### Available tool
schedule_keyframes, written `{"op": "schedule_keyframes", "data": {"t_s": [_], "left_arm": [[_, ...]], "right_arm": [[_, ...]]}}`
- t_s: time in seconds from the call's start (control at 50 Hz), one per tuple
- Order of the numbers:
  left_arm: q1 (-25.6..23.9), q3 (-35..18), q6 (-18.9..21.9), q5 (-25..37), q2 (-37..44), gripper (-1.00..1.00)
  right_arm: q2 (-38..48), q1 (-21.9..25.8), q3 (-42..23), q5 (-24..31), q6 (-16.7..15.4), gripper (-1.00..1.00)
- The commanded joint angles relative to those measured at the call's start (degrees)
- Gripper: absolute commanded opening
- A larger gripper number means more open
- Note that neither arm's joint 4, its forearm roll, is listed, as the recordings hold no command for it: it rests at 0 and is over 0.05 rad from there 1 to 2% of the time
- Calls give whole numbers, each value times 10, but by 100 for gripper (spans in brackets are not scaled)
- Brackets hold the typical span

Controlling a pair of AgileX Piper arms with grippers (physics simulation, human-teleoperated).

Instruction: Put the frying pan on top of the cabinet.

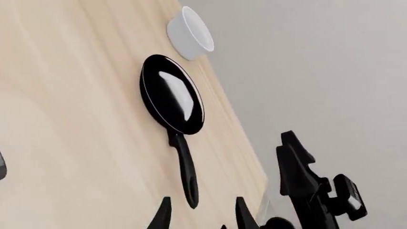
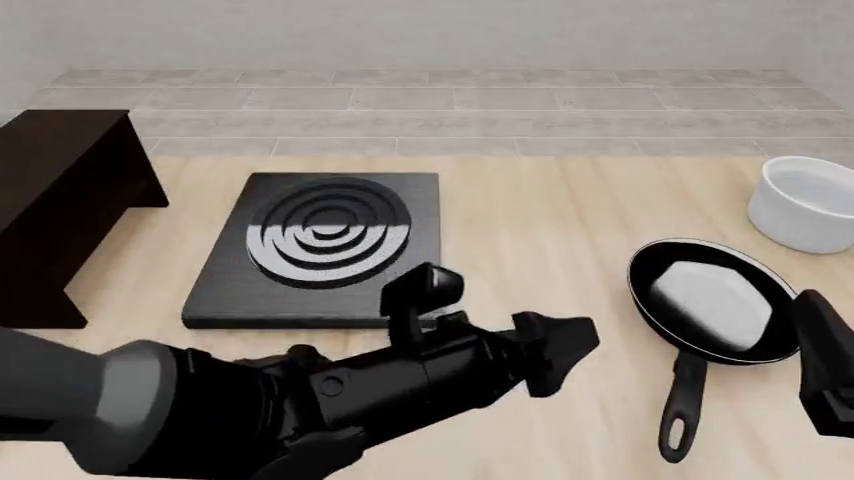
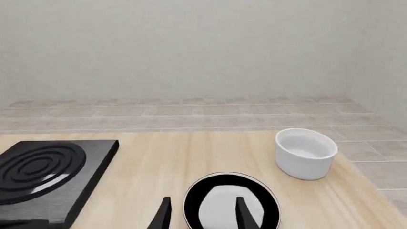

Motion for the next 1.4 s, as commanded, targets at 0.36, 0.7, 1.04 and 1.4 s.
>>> {"op": "schedule_keyframes", "data": {"t_s": [0.36,0.7,1.04,1.4], "left_arm": [[-53,-15,-85,-47,74,100],[-61,-38,-93,-50,108,100],[-53,-61,-100,-48,137,100],[-55,-90,-110,-51,179,100]], "right_arm": [[1,-1,0,0,3,100],[0,0,0,0,4,100],[1,-1,0,0,6,100],[0,-3,0,0,10,100]]}}
